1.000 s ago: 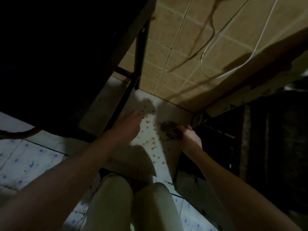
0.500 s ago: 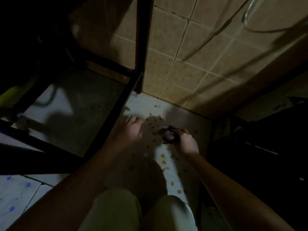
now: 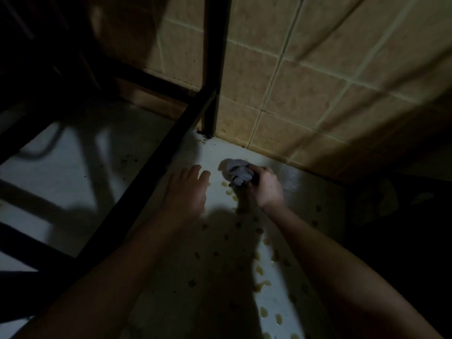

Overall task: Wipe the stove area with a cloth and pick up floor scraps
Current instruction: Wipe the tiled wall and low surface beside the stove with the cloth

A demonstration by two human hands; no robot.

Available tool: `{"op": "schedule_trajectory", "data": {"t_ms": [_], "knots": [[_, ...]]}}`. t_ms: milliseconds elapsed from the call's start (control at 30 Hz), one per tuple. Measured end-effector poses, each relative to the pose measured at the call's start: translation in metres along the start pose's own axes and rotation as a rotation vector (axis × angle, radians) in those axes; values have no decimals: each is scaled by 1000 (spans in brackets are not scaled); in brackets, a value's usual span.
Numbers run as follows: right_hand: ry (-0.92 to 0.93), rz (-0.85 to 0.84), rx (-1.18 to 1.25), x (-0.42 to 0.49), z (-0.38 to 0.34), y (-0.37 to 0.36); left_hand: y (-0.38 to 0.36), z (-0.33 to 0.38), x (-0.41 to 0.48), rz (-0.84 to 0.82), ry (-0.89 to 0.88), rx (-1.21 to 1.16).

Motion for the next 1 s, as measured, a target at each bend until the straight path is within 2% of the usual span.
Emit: {"op": "schedule_trajectory", "data": {"t_ms": [133, 200, 333, 433, 600, 700, 833, 1000], "knots": [[-15, 48, 60, 37, 14, -9, -4, -5, 12, 35, -18, 31], [-33, -34, 44, 53, 24, -25, -4, -10, 15, 56, -15, 33], [84, -136, -79, 67, 21, -56, -17, -18, 22, 35, 39, 70], [89, -91, -112, 76, 25, -58, -25, -23, 27, 14, 85, 41], [106, -57, -73, 90, 23, -58, -33, -17, 32, 40, 48, 8], [177, -87, -204, 101, 4, -71, -40, -20, 35, 39, 47, -61], [125, -105, -308, 115, 4, -85, -56, -24, 41, 0, 48, -81], [12, 35, -224, 110, 34, -64, -60, -29, 38, 42, 92, -57]]}}
Point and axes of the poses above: each hand's wrist, its own x-axis towards the middle knuckle, its own y-axis out of the back of the hand, z = x × y, the point moved 10 cm from there along x, towards the middle knuckle, and after that the axes turned 15 degrees about -z, right-handed, at the moved point
